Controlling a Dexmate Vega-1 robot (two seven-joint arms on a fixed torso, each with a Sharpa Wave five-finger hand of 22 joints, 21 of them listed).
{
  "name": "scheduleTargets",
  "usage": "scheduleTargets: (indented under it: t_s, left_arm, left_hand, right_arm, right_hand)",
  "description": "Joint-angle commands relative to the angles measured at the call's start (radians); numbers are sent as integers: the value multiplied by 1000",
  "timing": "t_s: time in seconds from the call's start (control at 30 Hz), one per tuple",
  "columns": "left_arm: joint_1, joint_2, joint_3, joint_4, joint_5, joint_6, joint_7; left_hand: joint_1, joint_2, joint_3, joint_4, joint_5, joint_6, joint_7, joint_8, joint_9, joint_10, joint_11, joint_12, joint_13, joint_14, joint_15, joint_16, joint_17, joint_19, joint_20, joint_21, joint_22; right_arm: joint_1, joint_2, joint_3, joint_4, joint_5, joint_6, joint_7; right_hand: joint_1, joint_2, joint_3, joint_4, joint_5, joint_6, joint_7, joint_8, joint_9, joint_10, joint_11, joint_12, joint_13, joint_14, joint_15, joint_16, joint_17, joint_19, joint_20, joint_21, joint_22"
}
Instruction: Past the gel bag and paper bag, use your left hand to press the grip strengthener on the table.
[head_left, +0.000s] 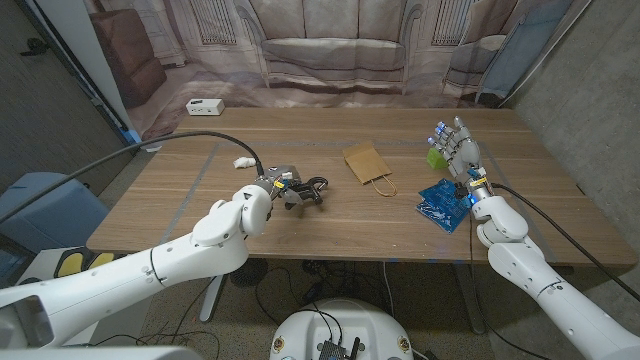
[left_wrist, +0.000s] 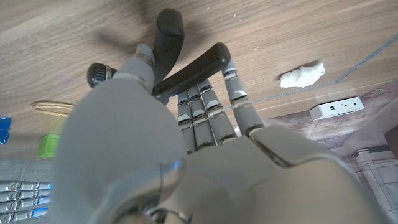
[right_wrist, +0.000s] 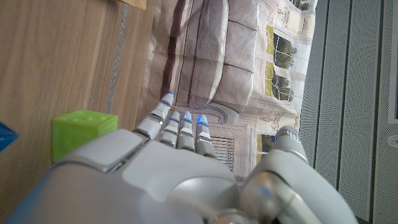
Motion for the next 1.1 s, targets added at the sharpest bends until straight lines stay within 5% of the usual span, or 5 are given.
scheduleTargets:
  t_s: [0.03, 0.5, 1.1]
  left_arm:
    - [57, -1, -47, 9, 23, -65, 19]
    - [163, -9, -141, 22, 0, -152, 117]
    - [187, -11, -160, 21, 28, -155, 84]
  left_hand:
    - [-13, -6, -5, -6, -2, -14, -1, -5, -1, -14, 3, -6, 0, -13, 0, 7, 3, -11, 2, -9, 1]
    - [-24, -12, -24, -11, -2, -38, 0, -4, -4, -38, 3, -5, -4, -41, 3, 9, 3, -27, 8, -22, 1]
    - [-55, -31, -56, -10, -4, -41, -5, 4, -10, -46, -2, 2, -9, -57, 6, 12, -1, -50, 0, -40, 1]
  right_arm:
    - [6, -3, -3, 2, -4, -2, 7]
    - [6, -6, -2, -1, 0, -8, 8]
    - [5, -4, -2, 0, 3, -7, 10]
  right_hand:
    - [5, 1, -1, 0, 5, 10, 0, -2, 2, 4, 1, -3, 6, 7, 3, -5, 2, 8, 1, -1, 3]
    - [6, 1, -1, 0, 5, 9, 1, -2, 2, 4, 1, -3, 6, 8, 3, -5, 2, 8, 1, -1, 3]
    - [6, 2, -2, 0, 5, 8, 0, -3, 2, 3, 0, -3, 6, 8, 2, -5, 2, 8, 1, -1, 3]
